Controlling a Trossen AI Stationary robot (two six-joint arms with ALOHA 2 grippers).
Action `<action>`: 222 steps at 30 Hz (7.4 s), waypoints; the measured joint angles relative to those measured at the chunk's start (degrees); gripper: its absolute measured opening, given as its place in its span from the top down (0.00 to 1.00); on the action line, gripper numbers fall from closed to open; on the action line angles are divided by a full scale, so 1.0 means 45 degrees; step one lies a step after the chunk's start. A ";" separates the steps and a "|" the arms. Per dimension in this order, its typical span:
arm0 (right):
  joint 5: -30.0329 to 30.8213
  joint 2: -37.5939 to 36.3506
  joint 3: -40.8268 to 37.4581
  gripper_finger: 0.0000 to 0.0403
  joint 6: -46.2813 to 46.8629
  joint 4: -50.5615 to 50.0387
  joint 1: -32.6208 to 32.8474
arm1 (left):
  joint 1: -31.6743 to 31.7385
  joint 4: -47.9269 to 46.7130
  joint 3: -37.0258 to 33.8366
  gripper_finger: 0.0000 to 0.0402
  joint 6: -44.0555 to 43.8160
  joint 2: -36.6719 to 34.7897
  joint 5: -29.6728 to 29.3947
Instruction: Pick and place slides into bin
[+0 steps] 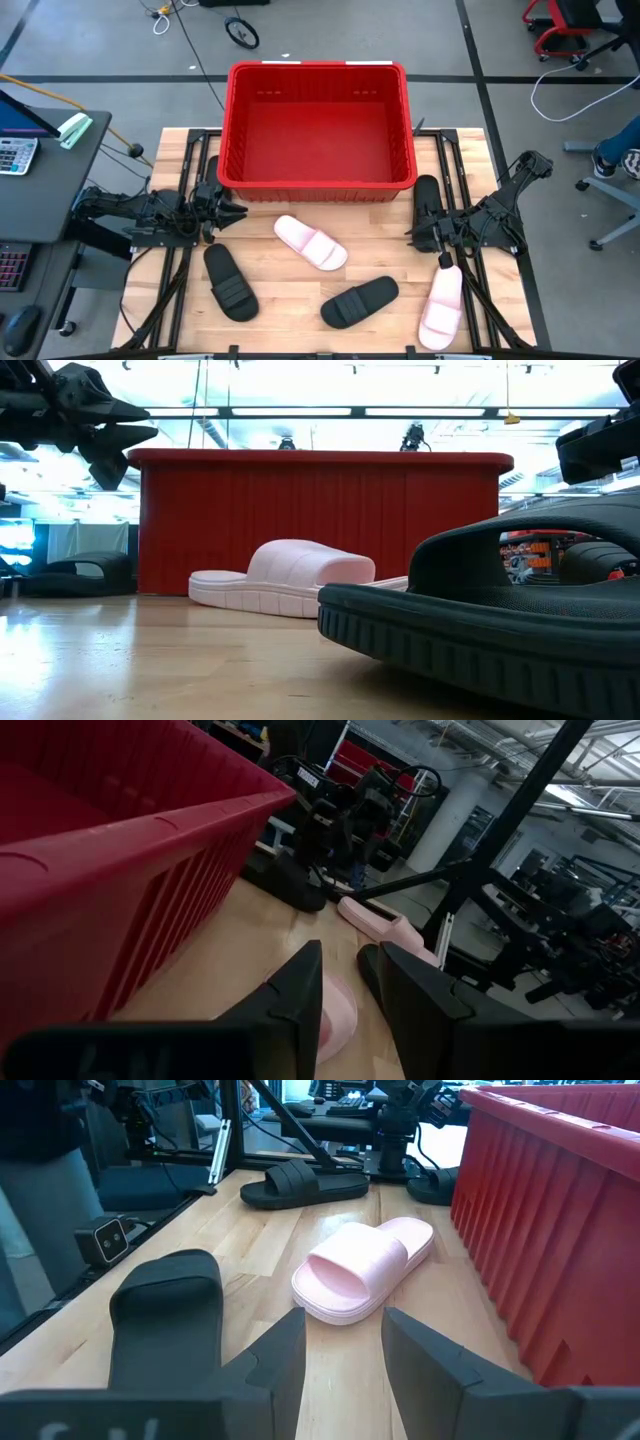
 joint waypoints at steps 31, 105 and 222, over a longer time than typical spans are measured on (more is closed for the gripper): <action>0.1637 0.0000 -0.0002 0.65 -0.0240 -0.0311 -0.0034 | 0.0031 0.1719 0.0005 0.73 -0.3736 -0.0006 -0.0552; -0.3738 1.6756 2.0603 0.65 1.2516 -1.6512 -0.0083 | -0.0227 -1.3333 1.4931 0.82 0.0366 1.0421 0.4163; 0.1278 1.7568 0.6982 0.53 1.1842 -1.3923 -0.4764 | -0.0224 -1.3236 1.4926 0.90 0.0015 1.0420 0.4114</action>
